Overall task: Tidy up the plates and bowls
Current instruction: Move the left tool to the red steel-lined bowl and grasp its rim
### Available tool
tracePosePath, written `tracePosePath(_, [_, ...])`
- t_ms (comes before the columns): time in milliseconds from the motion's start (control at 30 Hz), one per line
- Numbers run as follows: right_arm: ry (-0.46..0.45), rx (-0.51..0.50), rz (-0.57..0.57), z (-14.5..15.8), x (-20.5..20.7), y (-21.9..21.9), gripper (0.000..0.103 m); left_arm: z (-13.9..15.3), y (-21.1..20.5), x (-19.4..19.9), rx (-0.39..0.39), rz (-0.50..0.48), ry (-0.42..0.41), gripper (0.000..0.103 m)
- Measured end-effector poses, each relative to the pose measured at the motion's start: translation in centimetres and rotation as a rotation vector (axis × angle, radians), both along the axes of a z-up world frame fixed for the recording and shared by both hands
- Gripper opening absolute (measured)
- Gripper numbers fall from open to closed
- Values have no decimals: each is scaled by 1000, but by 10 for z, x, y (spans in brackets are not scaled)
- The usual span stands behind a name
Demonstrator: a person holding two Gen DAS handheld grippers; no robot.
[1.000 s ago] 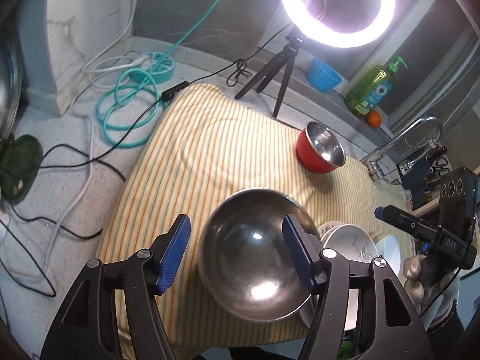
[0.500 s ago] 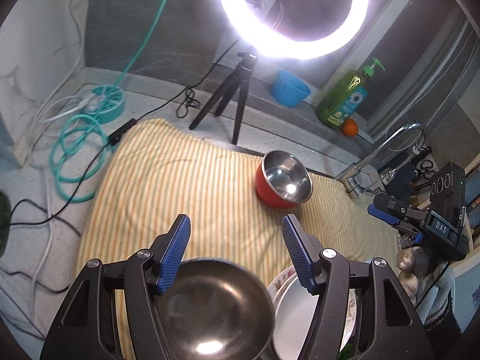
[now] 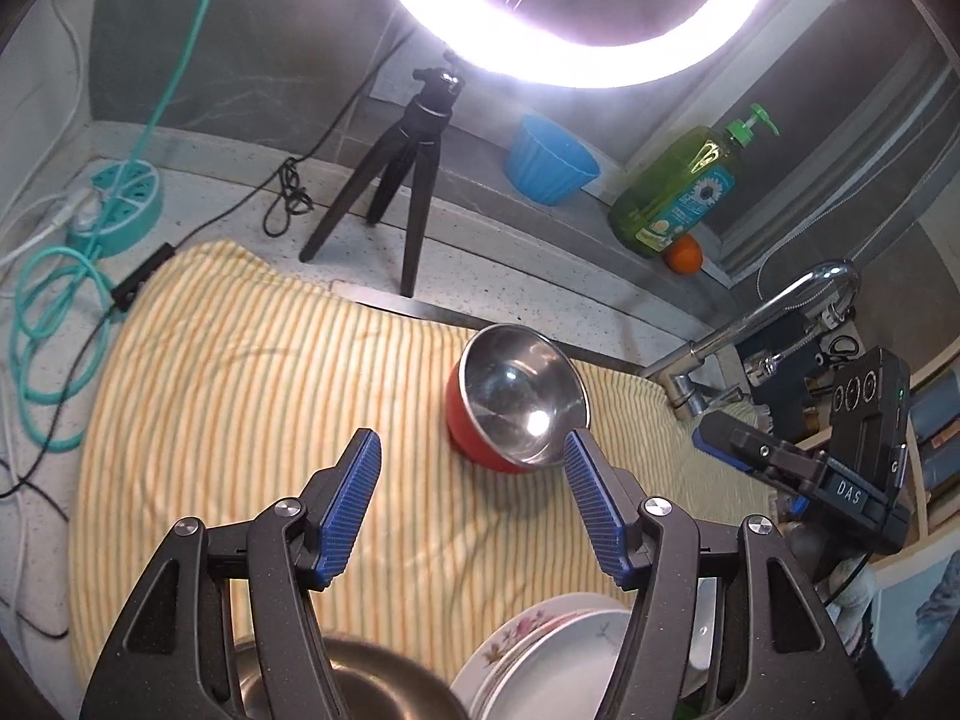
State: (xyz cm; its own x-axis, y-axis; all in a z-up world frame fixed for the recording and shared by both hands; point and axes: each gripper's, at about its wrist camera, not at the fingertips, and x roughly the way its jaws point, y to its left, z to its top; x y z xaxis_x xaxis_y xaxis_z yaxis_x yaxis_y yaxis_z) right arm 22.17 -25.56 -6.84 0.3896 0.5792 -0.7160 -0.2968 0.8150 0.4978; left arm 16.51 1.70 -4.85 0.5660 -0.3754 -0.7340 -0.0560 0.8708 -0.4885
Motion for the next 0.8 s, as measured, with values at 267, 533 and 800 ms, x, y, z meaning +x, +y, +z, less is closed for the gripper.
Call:
tracePosePath(267, [79, 33, 4, -26, 29, 2, 86, -23, -10, 36, -54, 7, 63, 52])
tracePosePath(533, [161, 56, 20, -53, 51, 10, 70, -47, -20, 62, -73, -1, 121, 34])
tracePosePath(800, [219, 66, 27, -77, 65, 17, 53, -64, -31, 76, -53, -18, 155, 24])
